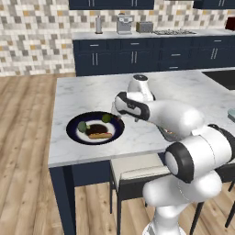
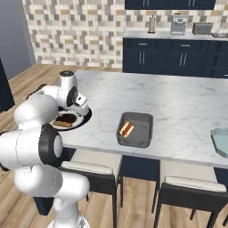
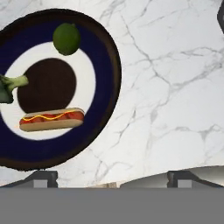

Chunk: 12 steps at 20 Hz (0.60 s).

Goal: Place one cooked food and one vegetable from the large plate to each tupperware container.

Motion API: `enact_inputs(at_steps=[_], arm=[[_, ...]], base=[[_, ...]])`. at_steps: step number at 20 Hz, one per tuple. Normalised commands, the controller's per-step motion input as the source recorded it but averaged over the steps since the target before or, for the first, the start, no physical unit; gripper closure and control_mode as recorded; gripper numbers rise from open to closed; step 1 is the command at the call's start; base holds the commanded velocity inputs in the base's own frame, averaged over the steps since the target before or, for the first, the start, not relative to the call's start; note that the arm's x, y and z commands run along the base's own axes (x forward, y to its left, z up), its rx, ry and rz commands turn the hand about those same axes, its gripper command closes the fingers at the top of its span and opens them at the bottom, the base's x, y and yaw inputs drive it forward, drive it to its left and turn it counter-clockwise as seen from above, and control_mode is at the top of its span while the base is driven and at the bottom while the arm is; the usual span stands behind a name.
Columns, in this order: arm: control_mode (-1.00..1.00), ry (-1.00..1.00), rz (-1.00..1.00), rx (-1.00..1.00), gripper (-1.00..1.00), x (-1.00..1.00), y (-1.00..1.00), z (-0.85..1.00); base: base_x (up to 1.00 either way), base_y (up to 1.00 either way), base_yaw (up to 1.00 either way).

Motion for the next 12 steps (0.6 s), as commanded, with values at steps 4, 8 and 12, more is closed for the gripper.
enact_inputs(at_steps=[4,8,12], arm=[[-1.00,0.07,0.00,-0.10,-1.00,0.67,0.95,0.00],[-1.00,0.06,0.00,-0.05,-1.00,0.67,0.34,-0.02],[-1.00,0.08,0.00,-0.06,-1.00,0.64,0.00,-0.12]], base=[[0.00,0.00,0.00],[0.00,0.00,0.00],[0.00,0.00,0.00]])
